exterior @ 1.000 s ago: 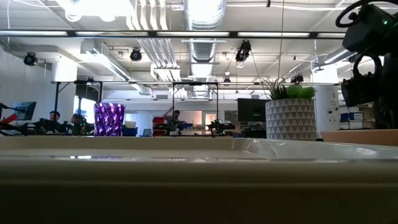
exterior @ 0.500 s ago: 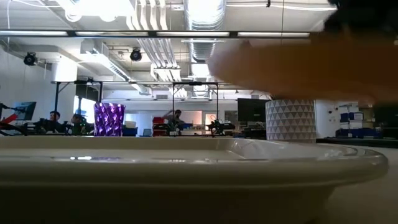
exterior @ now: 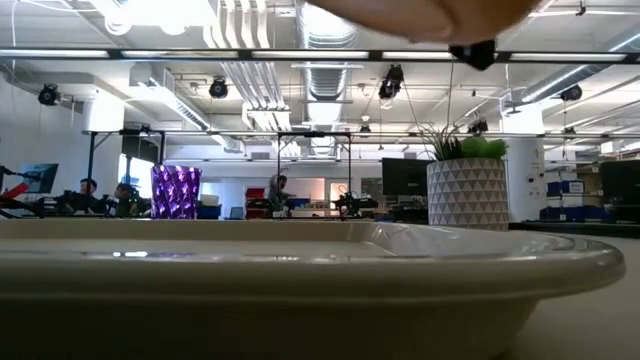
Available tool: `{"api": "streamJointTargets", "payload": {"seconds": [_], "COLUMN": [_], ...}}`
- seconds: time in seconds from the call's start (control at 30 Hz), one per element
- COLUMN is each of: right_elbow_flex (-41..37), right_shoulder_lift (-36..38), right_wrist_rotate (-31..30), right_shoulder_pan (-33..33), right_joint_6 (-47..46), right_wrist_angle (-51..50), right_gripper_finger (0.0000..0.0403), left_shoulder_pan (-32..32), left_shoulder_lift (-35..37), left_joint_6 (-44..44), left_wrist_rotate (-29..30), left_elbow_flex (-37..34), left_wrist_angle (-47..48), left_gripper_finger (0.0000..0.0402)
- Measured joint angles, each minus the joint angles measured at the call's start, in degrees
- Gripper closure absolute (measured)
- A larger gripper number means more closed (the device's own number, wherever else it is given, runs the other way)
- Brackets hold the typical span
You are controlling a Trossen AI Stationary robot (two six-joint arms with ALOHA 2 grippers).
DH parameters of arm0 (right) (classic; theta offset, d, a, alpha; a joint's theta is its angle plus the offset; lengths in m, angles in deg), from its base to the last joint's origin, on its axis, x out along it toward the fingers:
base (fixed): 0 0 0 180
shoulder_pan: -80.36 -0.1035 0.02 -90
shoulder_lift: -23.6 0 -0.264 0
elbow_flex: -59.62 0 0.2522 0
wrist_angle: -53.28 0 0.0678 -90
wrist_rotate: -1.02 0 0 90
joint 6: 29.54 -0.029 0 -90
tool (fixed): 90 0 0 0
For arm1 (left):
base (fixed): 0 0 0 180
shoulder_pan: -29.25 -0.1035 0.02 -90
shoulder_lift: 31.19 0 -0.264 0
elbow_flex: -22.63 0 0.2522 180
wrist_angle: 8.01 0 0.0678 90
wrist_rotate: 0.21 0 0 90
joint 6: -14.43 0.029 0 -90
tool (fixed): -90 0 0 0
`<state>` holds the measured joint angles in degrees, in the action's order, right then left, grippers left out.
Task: Pick and place plate/cup/fork/spoon on tray
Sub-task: Put the orange plate on the white tray
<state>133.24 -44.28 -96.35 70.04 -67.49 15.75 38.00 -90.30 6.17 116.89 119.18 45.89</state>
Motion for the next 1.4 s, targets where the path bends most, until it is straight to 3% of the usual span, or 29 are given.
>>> {"api": "streamJointTargets", "payload": {"seconds": [0.17, 0.37, 0.6, 0.9, 1.4], "right_elbow_flex": [9.3, 21.5, 33.8, 37.5, 37.4], "right_shoulder_lift": [-16.1, -33.4, -48.1, -54.5, -53.4], "right_wrist_rotate": [2.6, 10.3, 18.1, 19.8, 20.7], "right_shoulder_pan": [0.1, 1.1, 2.5, 3.9, 6.5], "right_joint_6": [4.6, 8.9, 12.1, 13.5, 18.5], "right_wrist_angle": [0.4, 4.3, 2.9, -0.9, -3.0], "right_gripper_finger": [0.0395, 0.0395, 0.0395, 0.0395, 0.0394], "left_shoulder_pan": [0.0, 0.0, 0.0, 0.0, 0.0], "left_shoulder_lift": [0.2, 0.6, 0.9, 1.4, 2.2], "left_joint_6": [0.1, -0.2, -0.2, -0.2, 0.0], "left_wrist_rotate": [-0.3, -1.2, -2.1, -3.6, -3.6], "left_elbow_flex": [0.0, 0.0, 0.0, -0.2, -0.8], "left_wrist_angle": [0.8, 5.1, 6.0, 7.3, 7.1], "left_gripper_finger": [0.0402, 0.0402, 0.0402, 0.0402, 0.0402]}}
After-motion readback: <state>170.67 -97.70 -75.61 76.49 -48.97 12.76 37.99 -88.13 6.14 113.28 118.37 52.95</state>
